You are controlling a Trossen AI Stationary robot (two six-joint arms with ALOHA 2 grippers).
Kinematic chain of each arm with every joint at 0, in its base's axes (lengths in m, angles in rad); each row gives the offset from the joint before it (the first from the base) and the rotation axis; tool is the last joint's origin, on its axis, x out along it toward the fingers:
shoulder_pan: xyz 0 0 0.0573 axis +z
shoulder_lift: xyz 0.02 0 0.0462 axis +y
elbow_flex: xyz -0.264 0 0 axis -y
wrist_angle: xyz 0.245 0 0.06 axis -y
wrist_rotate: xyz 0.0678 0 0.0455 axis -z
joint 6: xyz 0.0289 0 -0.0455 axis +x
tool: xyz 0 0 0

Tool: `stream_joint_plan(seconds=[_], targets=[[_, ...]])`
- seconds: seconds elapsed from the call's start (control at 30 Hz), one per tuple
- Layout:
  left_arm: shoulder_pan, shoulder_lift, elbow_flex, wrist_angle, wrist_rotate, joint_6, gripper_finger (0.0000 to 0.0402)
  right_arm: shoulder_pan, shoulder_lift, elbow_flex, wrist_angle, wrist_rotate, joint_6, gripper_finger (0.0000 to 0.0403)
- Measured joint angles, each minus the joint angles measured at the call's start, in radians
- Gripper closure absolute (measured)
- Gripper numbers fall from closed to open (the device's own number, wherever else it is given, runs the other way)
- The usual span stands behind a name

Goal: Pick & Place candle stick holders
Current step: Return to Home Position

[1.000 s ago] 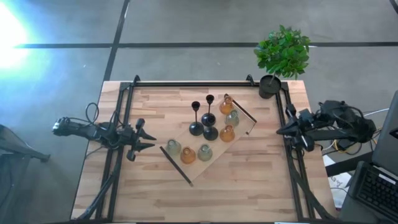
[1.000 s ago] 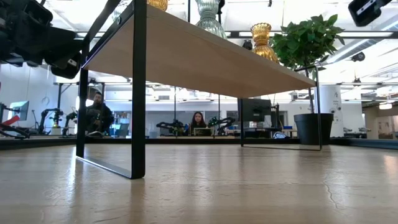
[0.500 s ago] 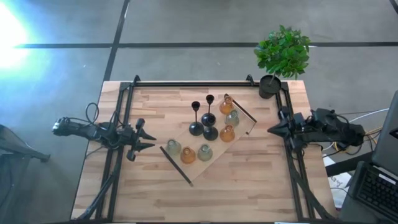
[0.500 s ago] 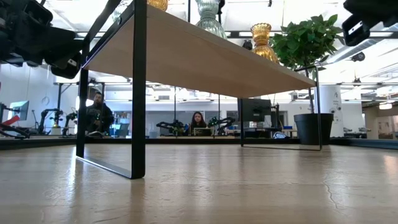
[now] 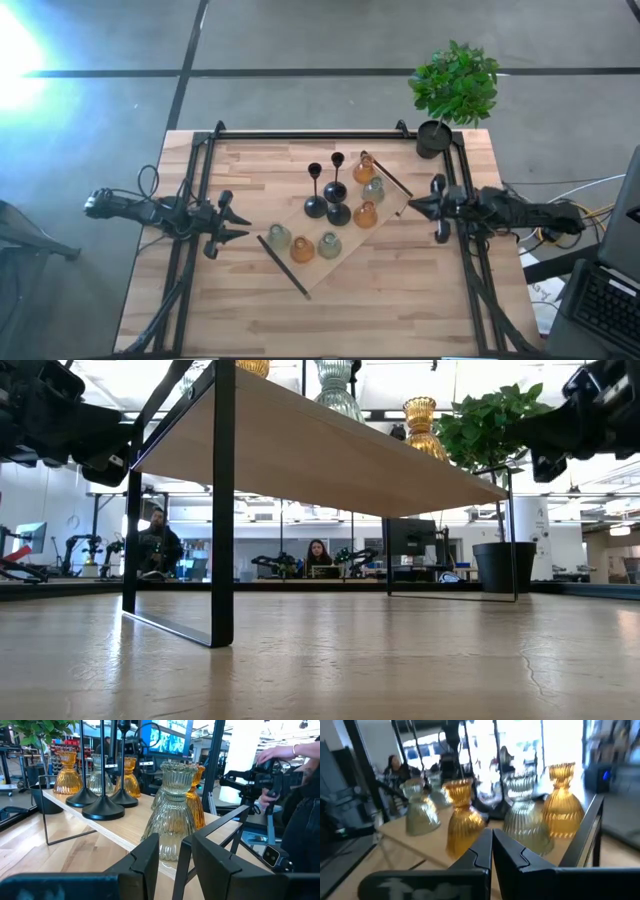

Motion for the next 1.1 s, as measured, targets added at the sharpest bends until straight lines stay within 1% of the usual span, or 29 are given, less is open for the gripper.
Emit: stream_joint_plan(seconds=[0.1, 0.17, 0.33, 0.47, 0.53, 0.7, 1.1], targets=[[0.0, 0.0, 0.0, 0.0, 0.0, 0.0, 0.0282, 0.0, -0.003, -0.074, 0.099, 0.001, -0.092, 0.0394], [0.0, 0.0, 0.0, 0.0, 0.0, 0.0, 0.0282, 0.0, -0.006, -0.081, 0.069, -0.008, -0.124, 0.0394], [0.0, 0.001, 0.0, 0.0, 0.0, 0.0, 0.0282, 0.0, -0.021, -0.08, 0.073, 0.001, -0.125, 0.0394], [0.0, 0.001, 0.0, 0.0, 0.0, 0.0, 0.0282, 0.0, -0.02, -0.08, 0.047, -0.073, -0.111, 0.0394], [0.0, 0.001, 0.0, 0.0, 0.0, 0.0, 0.0282, 0.0, -0.013, -0.08, 0.039, -0.089, -0.11, 0.0394], [0.0, 0.001, 0.0, 0.0, 0.0, 0.0, 0.0282, 0.0, -0.021, -0.08, 0.044, -0.075, -0.2, 0.0394], [0.0, 0.001, 0.0, 0.0, 0.0, 0.0, 0.0282, 0.0, -0.02, -0.08, 0.045, -0.075, -0.201, 0.0394]])
